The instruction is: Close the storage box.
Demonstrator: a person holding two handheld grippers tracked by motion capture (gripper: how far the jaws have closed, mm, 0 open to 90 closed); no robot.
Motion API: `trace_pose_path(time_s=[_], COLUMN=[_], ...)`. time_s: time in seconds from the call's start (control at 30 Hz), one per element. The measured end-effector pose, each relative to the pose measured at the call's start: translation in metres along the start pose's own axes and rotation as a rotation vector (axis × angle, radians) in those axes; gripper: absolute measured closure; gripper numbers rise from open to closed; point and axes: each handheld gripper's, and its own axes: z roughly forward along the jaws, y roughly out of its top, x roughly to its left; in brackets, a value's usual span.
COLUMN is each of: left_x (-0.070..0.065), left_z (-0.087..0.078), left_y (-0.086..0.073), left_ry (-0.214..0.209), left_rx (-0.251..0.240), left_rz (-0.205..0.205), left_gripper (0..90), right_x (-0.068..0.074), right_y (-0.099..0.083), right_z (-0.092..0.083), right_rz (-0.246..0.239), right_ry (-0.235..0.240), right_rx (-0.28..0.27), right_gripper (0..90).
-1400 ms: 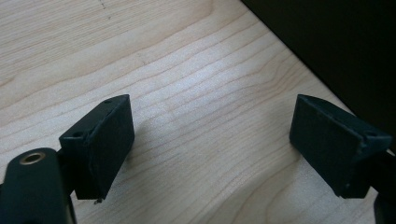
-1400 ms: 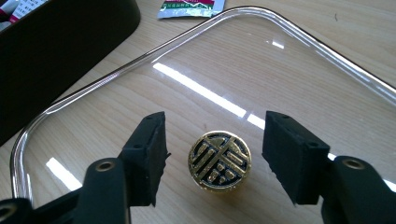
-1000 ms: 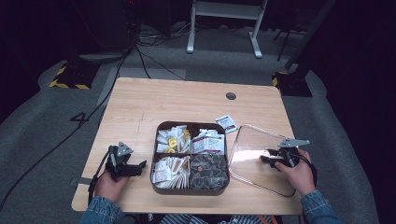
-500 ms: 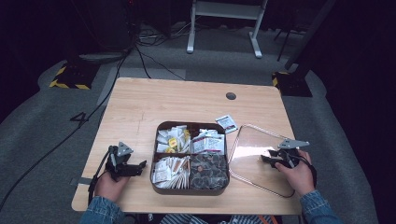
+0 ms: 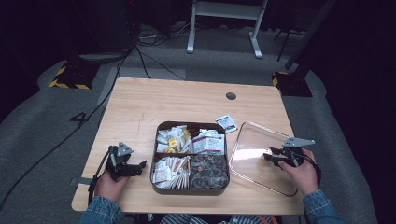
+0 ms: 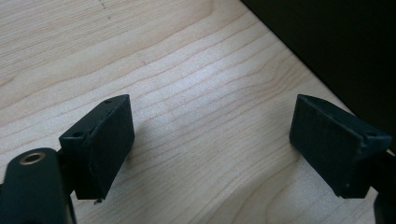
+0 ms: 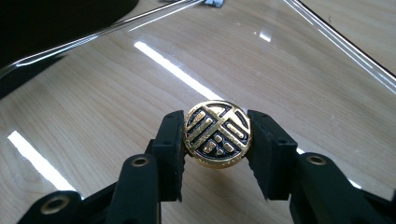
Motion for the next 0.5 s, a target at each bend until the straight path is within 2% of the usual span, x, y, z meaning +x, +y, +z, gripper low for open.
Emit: trace_pose_path(time_s=[0.27, 0.5], left_x=[0.0, 0.0], left_z=[0.0, 0.0], left_y=[0.0, 0.0], left_ry=[0.0, 0.0], left_rx=[0.0, 0.0], left_rz=[0.0, 0.0], left_gripper=[14.3, 14.3], right_x=[-0.002, -0.002], right_y=[0.007, 0.012], right_z=[-0.015, -0.023], right_rz=[0.015, 0.019], right_ry=[-0.006, -0.006], right_rx=[-0.052, -0.075], right_gripper=[58.8, 58.8])
